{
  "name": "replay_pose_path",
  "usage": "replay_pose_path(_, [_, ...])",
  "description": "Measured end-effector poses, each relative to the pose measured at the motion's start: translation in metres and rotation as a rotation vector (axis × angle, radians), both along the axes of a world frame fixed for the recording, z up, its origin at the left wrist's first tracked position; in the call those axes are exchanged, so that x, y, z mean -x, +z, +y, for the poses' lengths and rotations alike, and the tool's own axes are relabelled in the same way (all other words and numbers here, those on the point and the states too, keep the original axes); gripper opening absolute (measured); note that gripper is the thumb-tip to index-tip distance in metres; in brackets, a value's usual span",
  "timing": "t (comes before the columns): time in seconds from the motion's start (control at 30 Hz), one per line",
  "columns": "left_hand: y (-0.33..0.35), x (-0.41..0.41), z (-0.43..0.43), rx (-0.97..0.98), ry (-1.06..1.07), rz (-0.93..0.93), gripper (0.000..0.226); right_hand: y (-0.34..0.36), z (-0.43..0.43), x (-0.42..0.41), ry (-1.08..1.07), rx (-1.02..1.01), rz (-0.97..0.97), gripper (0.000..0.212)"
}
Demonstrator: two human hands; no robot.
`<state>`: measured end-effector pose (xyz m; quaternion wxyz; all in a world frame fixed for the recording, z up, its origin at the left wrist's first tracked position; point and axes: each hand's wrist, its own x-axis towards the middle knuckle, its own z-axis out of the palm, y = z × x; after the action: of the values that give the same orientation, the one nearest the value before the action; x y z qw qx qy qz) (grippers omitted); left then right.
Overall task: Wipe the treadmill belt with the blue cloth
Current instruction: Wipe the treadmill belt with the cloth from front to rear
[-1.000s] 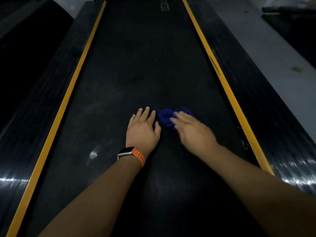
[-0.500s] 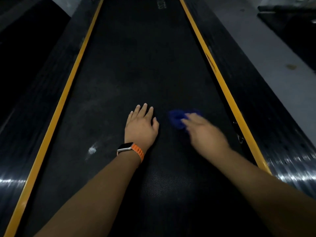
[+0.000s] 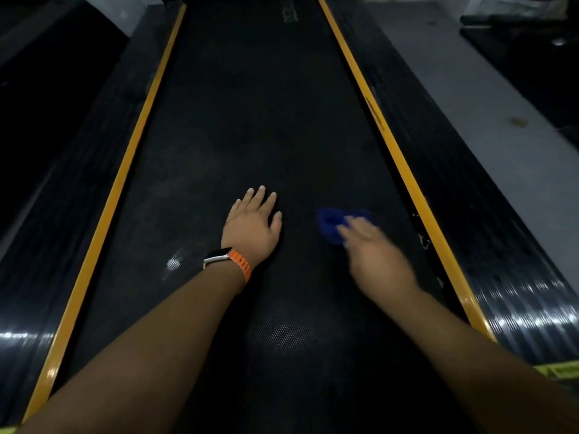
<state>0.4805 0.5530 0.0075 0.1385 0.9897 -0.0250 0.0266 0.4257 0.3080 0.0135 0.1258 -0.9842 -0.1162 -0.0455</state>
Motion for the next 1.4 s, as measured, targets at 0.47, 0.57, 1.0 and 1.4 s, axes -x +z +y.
replay_pose_path(0.47, [-0.011,0.043,0.003,0.002,0.055,-0.077,0.051,0.003,0.034,0.039,0.052,-0.004,-0.022,0.057])
replay_pose_path(0.57, [-0.011,0.043,-0.001,-0.014,0.06,-0.071,0.053,0.007,-0.048,0.046,-0.288,0.023,0.057,0.051])
replay_pose_path(1.0, [-0.01,0.043,-0.002,0.024,0.081,-0.089,0.052,0.01,-0.002,0.07,-0.002,0.01,0.04,0.053])
replay_pose_path(1.4, [-0.004,0.068,0.005,-0.043,0.009,-0.026,0.055,0.01,0.055,0.105,0.257,-0.045,0.136,0.056])
